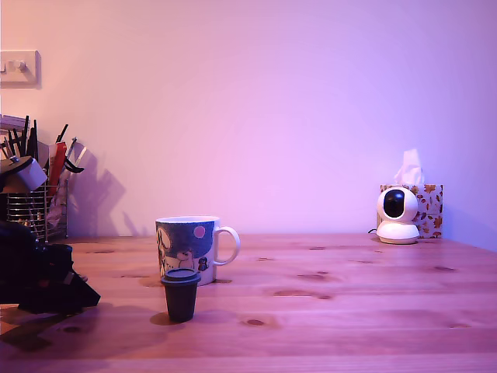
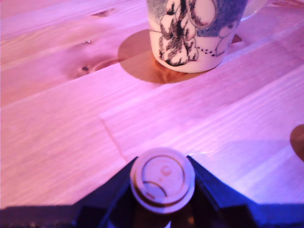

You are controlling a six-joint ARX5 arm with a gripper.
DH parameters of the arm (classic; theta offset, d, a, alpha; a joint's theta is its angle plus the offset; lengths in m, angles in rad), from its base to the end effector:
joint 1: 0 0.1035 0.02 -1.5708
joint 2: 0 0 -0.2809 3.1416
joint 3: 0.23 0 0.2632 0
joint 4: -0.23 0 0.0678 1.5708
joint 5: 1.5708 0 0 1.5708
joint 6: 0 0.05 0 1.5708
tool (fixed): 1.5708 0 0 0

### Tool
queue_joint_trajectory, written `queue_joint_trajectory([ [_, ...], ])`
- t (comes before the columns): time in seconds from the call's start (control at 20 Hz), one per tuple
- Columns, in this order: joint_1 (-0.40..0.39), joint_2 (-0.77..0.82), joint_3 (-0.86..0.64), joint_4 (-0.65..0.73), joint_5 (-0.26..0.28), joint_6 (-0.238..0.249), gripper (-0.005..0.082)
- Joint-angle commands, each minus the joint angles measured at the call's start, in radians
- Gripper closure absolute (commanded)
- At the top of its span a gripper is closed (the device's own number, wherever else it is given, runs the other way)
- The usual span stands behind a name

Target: Pick up the coffee capsules on the table and drop them inside the coffee cup

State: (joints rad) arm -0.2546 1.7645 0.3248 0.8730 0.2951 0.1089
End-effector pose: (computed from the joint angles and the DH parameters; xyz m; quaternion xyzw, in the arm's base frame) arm 0.2524 -0.0807 0.0708 0.0446 0.2649 -0.2754 0.9230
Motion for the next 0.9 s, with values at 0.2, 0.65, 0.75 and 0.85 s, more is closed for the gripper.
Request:
queue_joint_trajectory([
  [0.2,-0.003,-0.022,-0.029,-0.016,0.021,-0.040,0.0559],
  [0.65,-0.004,-0.291,-0.029,-0.262,0.041,-0.057,0.0559],
  [0.75,-0.003,-0.352,-0.029,-0.324,0.041,-0.056,0.0559],
  [0.85,-0.004,-0.411,-0.026,-0.378,0.041,-0.056,0.0559],
])
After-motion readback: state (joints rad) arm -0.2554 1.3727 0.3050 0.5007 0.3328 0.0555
